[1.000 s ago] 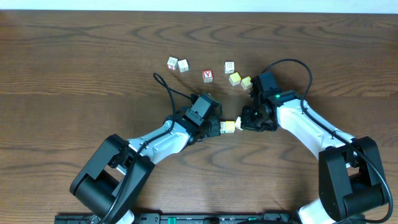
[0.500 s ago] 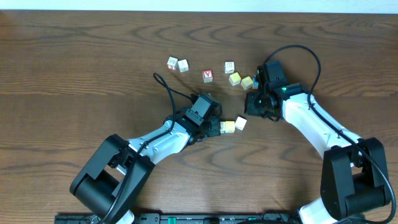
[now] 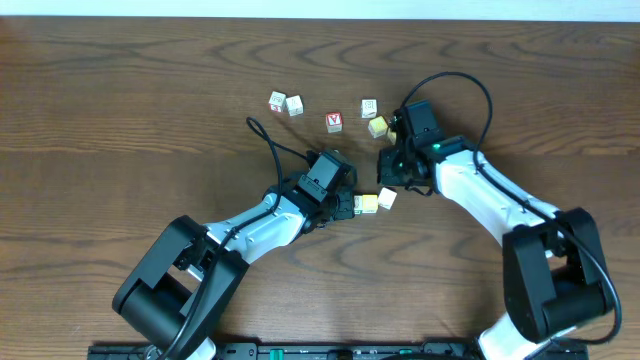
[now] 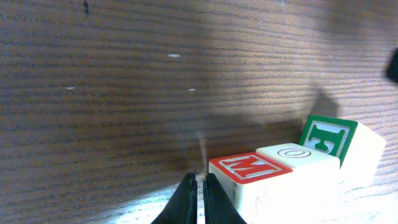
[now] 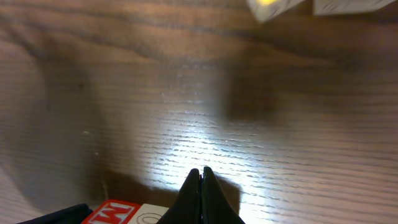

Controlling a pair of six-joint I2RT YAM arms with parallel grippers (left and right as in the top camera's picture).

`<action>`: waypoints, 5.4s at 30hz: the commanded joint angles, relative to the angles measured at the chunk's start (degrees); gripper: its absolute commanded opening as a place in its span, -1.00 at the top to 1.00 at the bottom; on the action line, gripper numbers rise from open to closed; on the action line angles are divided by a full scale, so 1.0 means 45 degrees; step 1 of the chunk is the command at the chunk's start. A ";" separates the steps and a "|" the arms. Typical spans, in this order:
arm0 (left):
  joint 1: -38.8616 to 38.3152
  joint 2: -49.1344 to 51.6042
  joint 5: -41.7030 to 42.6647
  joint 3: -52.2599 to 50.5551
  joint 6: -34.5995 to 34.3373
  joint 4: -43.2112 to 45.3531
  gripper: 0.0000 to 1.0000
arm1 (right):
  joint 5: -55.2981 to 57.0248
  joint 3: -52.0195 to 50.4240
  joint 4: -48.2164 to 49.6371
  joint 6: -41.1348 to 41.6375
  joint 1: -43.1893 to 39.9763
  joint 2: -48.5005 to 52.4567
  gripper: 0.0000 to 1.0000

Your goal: Lift 3 blocks

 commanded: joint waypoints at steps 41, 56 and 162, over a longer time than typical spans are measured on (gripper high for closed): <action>-0.0053 0.0102 -0.0209 0.0083 -0.0019 0.0000 0.86 | -0.1719 0.0151 -0.0398 -0.0840 0.0141 0.0889 0.98; -0.0053 0.0102 -0.0209 0.0083 -0.0019 0.0005 0.86 | -0.1797 0.0423 -0.0719 -0.0835 0.0121 0.0855 0.98; 0.4979 0.0058 1.0982 0.0087 0.3915 -0.1273 0.85 | -0.2482 0.1336 -0.5387 -0.2249 -0.3283 0.0423 0.98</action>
